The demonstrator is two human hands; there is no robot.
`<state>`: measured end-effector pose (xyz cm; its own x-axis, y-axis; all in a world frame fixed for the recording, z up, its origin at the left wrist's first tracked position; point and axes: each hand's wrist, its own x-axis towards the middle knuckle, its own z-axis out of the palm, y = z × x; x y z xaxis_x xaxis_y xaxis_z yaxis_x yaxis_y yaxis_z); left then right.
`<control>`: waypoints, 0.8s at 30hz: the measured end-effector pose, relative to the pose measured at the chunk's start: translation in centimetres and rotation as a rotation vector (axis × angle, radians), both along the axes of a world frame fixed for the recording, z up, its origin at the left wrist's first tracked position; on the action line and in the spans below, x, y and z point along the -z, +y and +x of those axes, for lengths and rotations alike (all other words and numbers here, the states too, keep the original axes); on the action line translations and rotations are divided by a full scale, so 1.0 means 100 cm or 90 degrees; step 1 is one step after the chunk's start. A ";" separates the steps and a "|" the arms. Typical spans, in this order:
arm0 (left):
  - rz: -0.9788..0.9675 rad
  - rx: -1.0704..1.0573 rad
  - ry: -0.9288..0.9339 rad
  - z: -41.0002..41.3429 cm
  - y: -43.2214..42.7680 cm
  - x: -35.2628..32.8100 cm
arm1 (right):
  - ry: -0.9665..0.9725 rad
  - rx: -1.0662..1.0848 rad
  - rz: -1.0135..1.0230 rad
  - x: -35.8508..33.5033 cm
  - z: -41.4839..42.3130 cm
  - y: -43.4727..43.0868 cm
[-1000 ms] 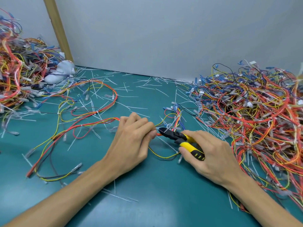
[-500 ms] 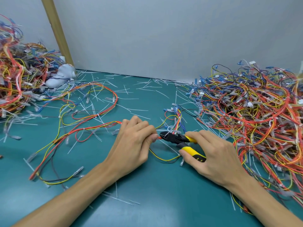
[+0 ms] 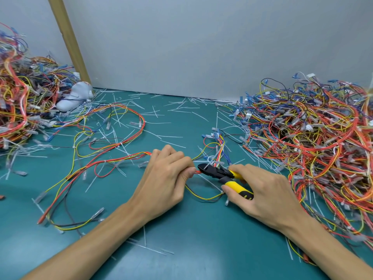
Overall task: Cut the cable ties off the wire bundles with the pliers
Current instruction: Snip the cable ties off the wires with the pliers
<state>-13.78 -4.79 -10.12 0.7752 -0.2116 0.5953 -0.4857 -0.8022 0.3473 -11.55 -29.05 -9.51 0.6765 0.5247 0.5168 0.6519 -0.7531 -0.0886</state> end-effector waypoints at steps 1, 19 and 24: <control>0.001 0.002 0.001 0.000 0.000 0.000 | 0.007 0.005 0.003 0.000 0.000 0.000; 0.015 0.015 0.034 0.001 -0.001 0.003 | 0.038 0.017 0.015 0.005 -0.001 -0.002; 0.026 0.017 0.048 0.001 -0.001 0.002 | 0.063 -0.002 0.008 0.004 0.000 -0.003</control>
